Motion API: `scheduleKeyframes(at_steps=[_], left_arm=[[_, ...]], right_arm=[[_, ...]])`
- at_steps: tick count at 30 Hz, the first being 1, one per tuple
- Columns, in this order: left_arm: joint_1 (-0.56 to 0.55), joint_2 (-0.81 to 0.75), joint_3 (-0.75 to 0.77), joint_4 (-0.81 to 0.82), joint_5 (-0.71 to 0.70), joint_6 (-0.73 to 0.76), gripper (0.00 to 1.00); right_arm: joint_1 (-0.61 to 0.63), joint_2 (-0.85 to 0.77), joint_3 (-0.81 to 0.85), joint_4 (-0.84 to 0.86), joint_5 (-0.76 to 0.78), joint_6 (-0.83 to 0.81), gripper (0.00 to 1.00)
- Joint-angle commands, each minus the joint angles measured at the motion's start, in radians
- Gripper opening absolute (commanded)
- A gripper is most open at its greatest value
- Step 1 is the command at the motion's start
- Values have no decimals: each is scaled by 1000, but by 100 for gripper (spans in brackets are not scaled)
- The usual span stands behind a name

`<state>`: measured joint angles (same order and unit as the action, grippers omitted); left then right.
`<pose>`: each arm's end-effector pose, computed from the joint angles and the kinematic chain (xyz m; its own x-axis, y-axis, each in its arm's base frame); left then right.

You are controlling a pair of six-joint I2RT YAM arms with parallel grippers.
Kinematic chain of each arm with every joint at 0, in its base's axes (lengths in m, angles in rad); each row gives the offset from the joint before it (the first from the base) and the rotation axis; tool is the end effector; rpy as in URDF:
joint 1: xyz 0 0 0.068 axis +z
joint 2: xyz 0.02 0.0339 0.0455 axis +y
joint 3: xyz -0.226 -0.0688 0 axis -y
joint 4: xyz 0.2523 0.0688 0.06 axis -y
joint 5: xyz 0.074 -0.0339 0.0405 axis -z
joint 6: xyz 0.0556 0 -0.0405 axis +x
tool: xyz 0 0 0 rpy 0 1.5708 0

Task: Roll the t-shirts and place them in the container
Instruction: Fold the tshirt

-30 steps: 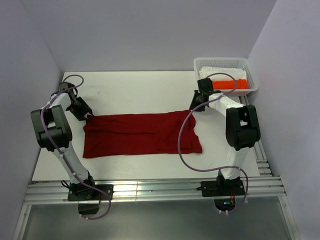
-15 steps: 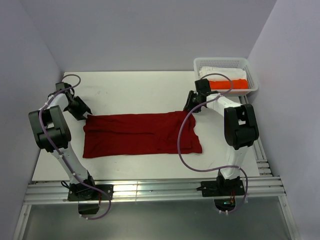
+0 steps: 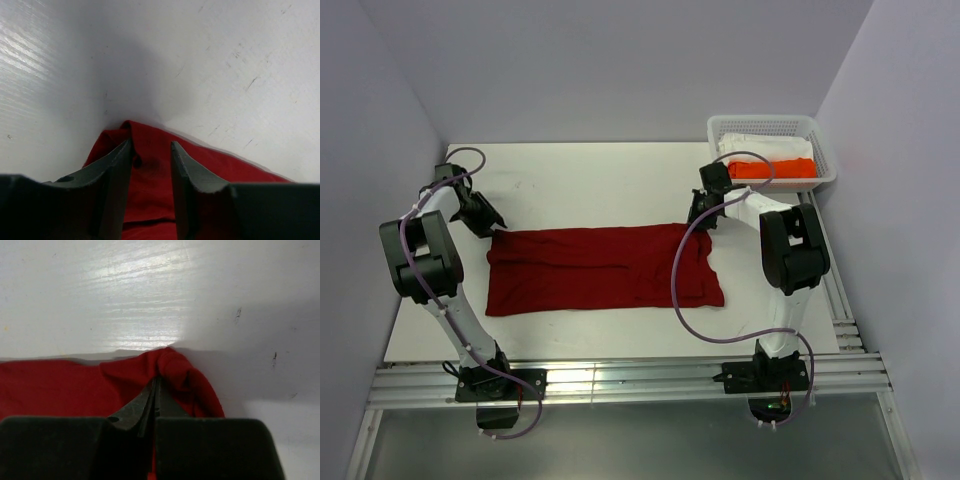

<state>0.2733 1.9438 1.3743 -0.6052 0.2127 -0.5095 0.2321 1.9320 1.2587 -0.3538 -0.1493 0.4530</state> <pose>0.3852 0.0958 0.1200 -0.6851 -0.6872 -0.2418 -0.5951 0.7194 -0.3582 0.3886 0.1003 0.1041 -0.8812 0.2364 -0.4094 0.0927 0.9355 0.3409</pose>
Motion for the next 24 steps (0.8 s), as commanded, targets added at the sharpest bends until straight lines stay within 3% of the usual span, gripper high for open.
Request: scheduleKeyframes(at_steps=[1,5,8,11,13,24], left_arm=[[-6,3,22,25,20,5,40],[-5,7,29,24,19,5,34],[-5,12,32,30,24,3,25],[-6,17,39,33,25,-1,13],[-6,23,45,36,28,-7,0],[-3,23,66,7,-44,-11,0]], right_arm=[[-4,-7,53,-20,69,-4,0],[-16,-18,51,-11,108,10,0],[-28,-36,34,7,117,29,0],[-33,-33,39,7,111,32,0],[-36,-33,39,10,102,32,0],[-39,-30,57,3,111,50,0]])
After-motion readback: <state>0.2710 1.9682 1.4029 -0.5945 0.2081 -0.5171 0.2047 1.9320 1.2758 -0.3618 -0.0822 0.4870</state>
